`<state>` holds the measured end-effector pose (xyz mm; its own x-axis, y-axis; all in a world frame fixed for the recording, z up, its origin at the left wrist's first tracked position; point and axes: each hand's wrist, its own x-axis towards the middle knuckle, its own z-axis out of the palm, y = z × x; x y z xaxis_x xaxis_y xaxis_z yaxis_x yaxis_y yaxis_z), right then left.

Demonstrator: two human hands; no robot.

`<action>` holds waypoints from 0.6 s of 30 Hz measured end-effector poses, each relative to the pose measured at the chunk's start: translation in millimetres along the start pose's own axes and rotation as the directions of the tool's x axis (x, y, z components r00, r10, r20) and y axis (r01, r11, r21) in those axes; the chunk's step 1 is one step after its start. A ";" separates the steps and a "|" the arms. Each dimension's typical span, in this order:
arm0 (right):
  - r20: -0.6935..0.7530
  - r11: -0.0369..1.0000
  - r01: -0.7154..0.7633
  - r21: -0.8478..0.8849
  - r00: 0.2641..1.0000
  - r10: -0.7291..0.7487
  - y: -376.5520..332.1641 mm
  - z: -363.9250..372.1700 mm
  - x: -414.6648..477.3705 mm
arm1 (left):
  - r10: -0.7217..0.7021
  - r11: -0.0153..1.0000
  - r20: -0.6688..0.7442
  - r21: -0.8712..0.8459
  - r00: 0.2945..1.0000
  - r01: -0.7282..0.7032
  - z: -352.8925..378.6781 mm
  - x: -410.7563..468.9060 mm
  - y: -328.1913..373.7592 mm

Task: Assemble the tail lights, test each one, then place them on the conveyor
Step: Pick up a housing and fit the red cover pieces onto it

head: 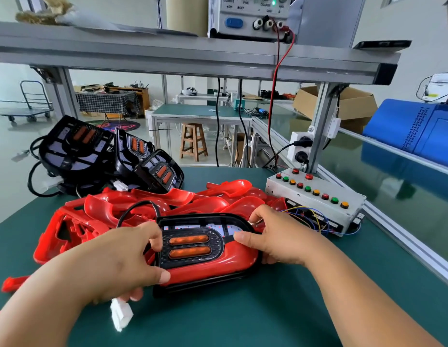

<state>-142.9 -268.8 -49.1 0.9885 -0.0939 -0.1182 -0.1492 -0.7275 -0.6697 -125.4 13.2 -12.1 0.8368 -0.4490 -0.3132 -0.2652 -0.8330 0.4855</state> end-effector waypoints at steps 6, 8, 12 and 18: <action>0.019 0.962 0.004 0.273 1.000 -0.010 -3.4 1.7 -1.0 | 0.092 0.992 0.090 -0.092 0.992 -0.084 -0.9 3.0 -7.4; 0.034 0.901 0.002 0.434 0.999 -0.018 -8.3 -0.3 -1.4 | 0.114 0.956 0.071 -0.278 0.991 -0.090 -4.0 3.3 -12.5; 0.020 0.754 -0.022 0.656 1.000 0.012 -15.1 -0.1 -0.1 | 0.158 0.795 -0.056 -0.585 0.986 -0.160 -6.7 5.5 -15.2; -0.010 0.667 0.015 0.745 1.000 -0.011 -17.0 10.3 2.3 | 0.151 0.506 -0.152 -0.837 0.977 -0.208 -3.6 18.3 -5.5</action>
<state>-138.4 -249.7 -45.5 0.9902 -0.0931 -0.1037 -0.1023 0.0199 -0.9946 -106.9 10.7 -17.6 0.8502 -0.5151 -0.1089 0.0925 -0.0575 0.9941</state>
